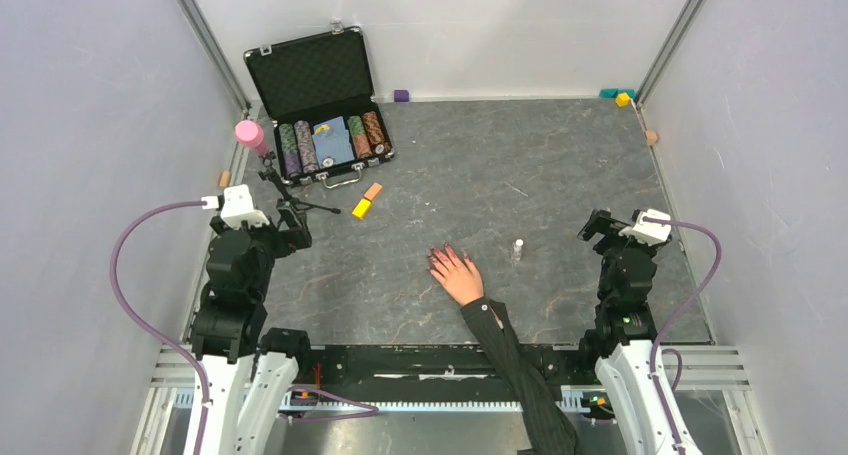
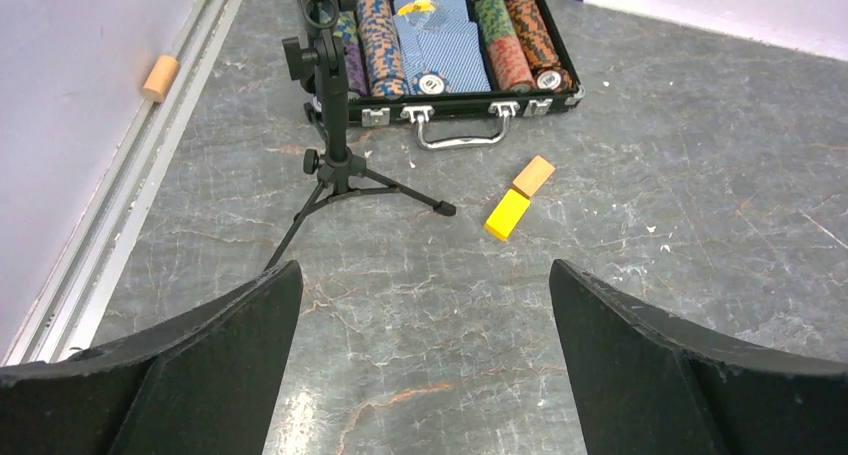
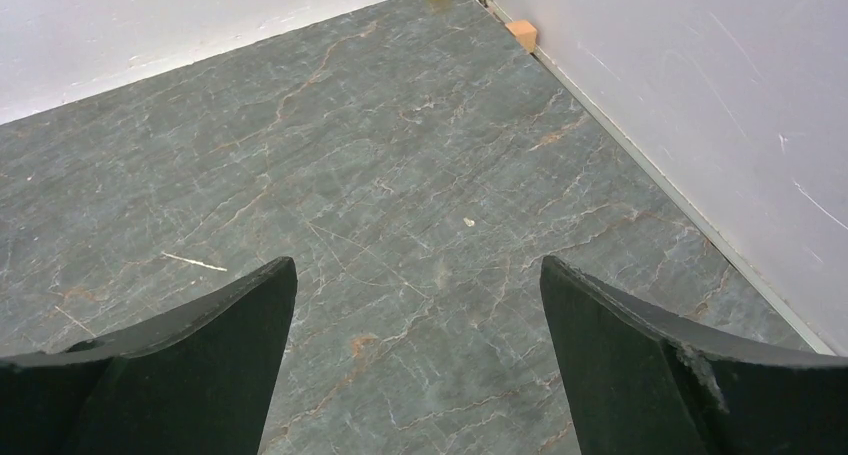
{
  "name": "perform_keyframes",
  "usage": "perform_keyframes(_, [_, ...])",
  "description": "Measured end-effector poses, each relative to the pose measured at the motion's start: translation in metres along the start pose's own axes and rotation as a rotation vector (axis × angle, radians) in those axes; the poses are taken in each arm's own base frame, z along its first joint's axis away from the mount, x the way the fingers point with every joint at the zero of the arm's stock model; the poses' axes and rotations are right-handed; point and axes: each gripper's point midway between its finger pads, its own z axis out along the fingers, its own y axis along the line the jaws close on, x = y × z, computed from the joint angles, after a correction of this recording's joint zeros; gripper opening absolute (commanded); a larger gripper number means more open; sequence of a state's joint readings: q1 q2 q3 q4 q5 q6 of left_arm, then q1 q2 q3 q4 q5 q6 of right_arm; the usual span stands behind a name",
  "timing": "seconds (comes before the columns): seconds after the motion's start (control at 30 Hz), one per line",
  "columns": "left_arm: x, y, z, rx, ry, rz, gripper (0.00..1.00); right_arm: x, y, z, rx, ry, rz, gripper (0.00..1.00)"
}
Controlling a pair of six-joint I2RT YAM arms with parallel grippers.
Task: Paint the nails
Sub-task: Pick up the nail polish bottle from the center of the board.
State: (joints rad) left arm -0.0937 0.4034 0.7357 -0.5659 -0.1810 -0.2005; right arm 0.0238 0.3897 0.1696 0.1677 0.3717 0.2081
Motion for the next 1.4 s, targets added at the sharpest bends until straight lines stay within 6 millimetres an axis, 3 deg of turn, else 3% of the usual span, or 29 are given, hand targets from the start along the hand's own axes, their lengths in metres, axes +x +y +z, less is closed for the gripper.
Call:
perform_keyframes(0.37, [0.005,0.004,0.006,-0.03,0.027,0.007,1.0,-0.002,0.001,-0.001,-0.011,-0.009,-0.005,0.98])
perform_keyframes(0.6, [0.027,-0.002,0.022,-0.012,0.143,0.027,1.0,0.0,0.016,0.0,-0.097,0.003,-0.032,0.98])
perform_keyframes(0.7, [0.037,-0.02,0.025,0.067,0.192,0.042,1.0,0.009,0.024,0.003,-0.137,0.038,-0.049,0.98])
perform_keyframes(0.87, [0.05,-0.06,0.021,0.219,0.249,0.124,1.0,0.043,0.029,0.005,-0.175,0.177,-0.1,0.93])
perform_keyframes(0.97, [0.041,-0.081,0.025,0.28,0.258,0.152,1.0,0.056,0.035,0.002,-0.209,0.248,-0.115,0.9])
perform_keyframes(1.2, [-0.016,-0.149,0.06,0.463,0.191,0.114,1.0,0.077,0.064,-0.019,-0.317,0.362,-0.149,0.79])
perform_keyframes(1.3, [-0.015,-0.162,0.066,0.511,0.201,0.112,1.0,0.083,0.073,-0.029,-0.35,0.402,-0.165,0.76])
perform_keyframes(1.4, [-0.003,-0.16,0.068,0.505,0.231,0.119,1.0,0.085,0.081,-0.038,-0.374,0.435,-0.179,0.72])
